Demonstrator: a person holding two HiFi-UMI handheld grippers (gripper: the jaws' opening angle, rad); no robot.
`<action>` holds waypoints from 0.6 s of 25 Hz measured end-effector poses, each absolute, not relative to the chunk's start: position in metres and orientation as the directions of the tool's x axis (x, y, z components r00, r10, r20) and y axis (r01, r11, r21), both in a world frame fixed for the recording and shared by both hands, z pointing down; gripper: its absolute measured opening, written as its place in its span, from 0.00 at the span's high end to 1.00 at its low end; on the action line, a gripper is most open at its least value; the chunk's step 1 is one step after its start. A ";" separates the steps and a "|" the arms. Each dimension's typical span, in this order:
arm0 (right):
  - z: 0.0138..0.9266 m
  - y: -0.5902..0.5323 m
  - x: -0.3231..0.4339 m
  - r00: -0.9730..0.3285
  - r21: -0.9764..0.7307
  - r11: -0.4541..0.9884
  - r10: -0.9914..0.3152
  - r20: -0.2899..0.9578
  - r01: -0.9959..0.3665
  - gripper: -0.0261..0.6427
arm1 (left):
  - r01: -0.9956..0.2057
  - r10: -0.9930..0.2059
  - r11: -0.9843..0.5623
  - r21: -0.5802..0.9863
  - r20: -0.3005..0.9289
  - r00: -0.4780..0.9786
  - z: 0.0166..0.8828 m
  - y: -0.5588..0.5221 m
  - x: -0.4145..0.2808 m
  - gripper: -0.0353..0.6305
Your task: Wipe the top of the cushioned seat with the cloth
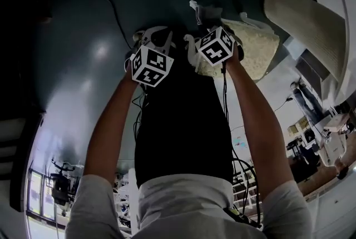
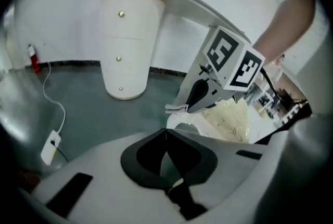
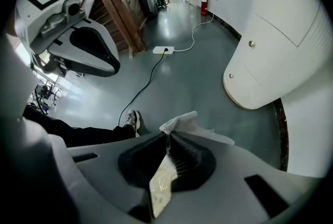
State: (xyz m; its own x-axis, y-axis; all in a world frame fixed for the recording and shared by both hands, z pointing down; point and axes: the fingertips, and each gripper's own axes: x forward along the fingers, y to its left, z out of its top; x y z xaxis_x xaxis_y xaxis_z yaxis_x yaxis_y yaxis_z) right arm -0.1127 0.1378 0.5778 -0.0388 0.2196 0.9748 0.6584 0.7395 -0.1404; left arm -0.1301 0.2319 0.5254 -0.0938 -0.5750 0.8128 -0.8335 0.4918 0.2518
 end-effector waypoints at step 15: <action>0.560 0.132 -0.085 0.017 -0.195 0.395 0.410 0.912 0.897 0.92 | -0.904 -0.456 -0.409 -0.125 0.886 0.083 0.567 0.123 -0.081 0.63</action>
